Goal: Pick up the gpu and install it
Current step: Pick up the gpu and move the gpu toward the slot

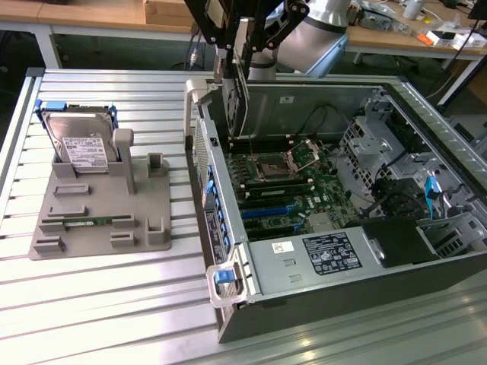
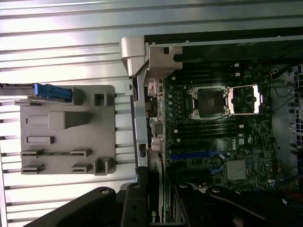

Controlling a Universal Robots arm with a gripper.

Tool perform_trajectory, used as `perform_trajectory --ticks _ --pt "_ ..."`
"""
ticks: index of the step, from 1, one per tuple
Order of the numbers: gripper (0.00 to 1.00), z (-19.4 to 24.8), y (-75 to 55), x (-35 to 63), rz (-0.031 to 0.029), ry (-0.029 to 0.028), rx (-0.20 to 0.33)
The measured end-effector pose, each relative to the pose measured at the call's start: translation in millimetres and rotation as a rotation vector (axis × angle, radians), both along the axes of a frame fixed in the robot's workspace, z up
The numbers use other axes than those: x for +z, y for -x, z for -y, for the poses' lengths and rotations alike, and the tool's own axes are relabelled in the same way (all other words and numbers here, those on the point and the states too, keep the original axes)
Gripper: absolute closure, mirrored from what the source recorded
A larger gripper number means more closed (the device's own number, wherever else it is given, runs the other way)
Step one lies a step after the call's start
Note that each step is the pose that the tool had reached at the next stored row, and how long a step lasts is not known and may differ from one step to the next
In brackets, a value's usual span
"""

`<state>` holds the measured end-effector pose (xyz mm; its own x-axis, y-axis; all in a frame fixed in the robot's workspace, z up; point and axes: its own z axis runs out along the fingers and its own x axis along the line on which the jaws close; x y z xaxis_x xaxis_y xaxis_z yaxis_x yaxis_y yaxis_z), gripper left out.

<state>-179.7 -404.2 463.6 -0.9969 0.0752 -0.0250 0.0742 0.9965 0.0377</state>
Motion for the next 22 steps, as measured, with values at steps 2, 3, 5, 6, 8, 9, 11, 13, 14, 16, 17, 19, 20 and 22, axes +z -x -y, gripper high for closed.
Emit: perform_trajectory --ticks 2,3,5,6,8,9,11,13,14,16,17,19,20,22 --pt "0.74 0.0 -5.0 -1.3 -0.0001 0.0002 0.000" --pt "0.74 0.0 -6.1 -1.6 0.0000 0.0002 0.000" --pt "0.74 0.0 -8.4 -2.1 0.0001 0.0002 0.000" --pt "0.74 0.0 -9.4 -2.3 0.0000 0.0002 0.000" --pt "0.74 0.0 -12.7 -3.1 0.0000 0.0003 0.000" --pt "0.74 0.0 -15.6 -3.8 -0.0001 0.0004 0.000" --pt "0.74 0.0 -19.9 -4.9 0.0000 0.0005 0.000" --pt "0.74 0.0 -23.7 -5.9 0.0000 0.0006 0.000" --pt "0.74 0.0 -25.8 -6.4 -0.0001 0.0007 0.000" --pt "0.74 0.0 -27.6 -6.9 0.0000 0.0007 0.000" --pt "0.74 0.0 -29.1 -7.3 0.0000 0.0008 0.000" --pt "0.74 0.0 -33.2 -8.5 0.0000 0.0009 0.000" --pt "0.74 0.0 -35.7 -9.2 0.0000 0.0011 0.000" --pt "0.74 0.0 -40.4 -10.8 0.0000 0.0014 0.000"
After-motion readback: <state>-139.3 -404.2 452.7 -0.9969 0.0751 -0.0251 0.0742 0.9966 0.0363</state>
